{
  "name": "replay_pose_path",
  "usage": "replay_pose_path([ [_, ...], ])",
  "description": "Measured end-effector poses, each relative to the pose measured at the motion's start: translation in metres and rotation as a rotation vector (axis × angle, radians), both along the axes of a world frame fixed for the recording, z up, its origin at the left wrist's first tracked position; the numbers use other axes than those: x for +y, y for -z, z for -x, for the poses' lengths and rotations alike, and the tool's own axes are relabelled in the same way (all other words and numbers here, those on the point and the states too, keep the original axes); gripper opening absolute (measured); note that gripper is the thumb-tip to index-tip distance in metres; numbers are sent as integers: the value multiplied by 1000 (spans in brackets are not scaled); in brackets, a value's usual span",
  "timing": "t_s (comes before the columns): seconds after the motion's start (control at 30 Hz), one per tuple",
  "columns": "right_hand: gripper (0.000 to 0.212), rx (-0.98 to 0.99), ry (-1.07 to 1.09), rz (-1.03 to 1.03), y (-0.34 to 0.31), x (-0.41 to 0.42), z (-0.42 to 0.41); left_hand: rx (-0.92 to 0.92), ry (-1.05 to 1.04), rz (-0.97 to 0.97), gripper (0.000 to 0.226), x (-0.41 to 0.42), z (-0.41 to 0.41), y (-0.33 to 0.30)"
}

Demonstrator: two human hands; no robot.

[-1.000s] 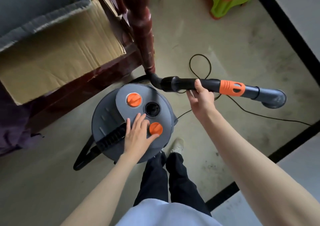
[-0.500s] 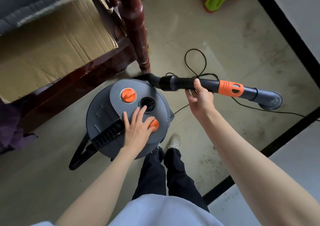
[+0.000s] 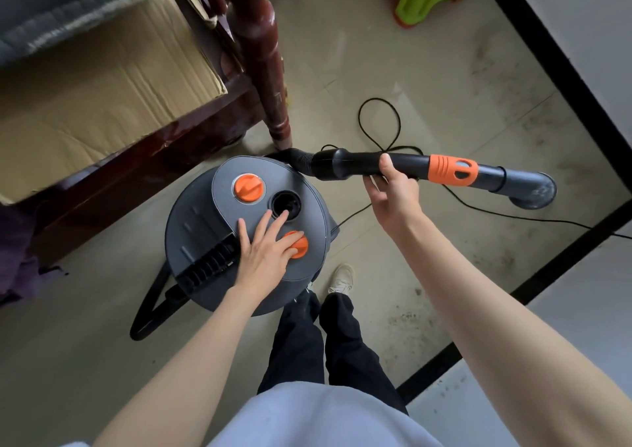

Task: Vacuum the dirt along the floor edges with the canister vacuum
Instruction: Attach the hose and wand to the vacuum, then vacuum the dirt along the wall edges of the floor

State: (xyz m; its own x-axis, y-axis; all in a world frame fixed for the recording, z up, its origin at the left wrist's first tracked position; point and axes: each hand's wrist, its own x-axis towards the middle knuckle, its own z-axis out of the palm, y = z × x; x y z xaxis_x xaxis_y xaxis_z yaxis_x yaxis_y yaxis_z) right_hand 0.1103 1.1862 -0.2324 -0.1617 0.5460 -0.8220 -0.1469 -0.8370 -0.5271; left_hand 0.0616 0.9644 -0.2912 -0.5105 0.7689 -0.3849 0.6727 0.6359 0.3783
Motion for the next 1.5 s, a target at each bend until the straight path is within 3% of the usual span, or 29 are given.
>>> replay_pose_path([
  [0.1,49,-18,-30,-24,-8,5,-2,-112,-118,-35,42,9,7,-14],
  [0.23,40,-27,-92,-90,-29,23,-3,-199,-214,-249,46,48,24,-49],
  [0.57,34,44,-276,-506,-143,109,-17,-245,42,-394,63,209,44,-162],
  [0.73,6,134,-235,-588,-193,170,-46,-305,82,-437,62,283,25,-207],
  [0.87,23,107,-222,-687,-218,233,-71,-297,121,-443,63,351,3,-233],
  [1.03,20,-14,-234,-797,-256,323,-101,-316,128,-494,57,440,-35,-271],
  [1.17,9,84,-217,-833,-285,384,-122,-307,160,-529,54,501,-58,-307],
  [1.27,19,142,-182,-859,-302,416,-132,-317,183,-558,50,533,-66,-328],
  [1.5,17,68,-153,-949,-319,483,-133,-321,148,-675,49,603,-81,-340],
])
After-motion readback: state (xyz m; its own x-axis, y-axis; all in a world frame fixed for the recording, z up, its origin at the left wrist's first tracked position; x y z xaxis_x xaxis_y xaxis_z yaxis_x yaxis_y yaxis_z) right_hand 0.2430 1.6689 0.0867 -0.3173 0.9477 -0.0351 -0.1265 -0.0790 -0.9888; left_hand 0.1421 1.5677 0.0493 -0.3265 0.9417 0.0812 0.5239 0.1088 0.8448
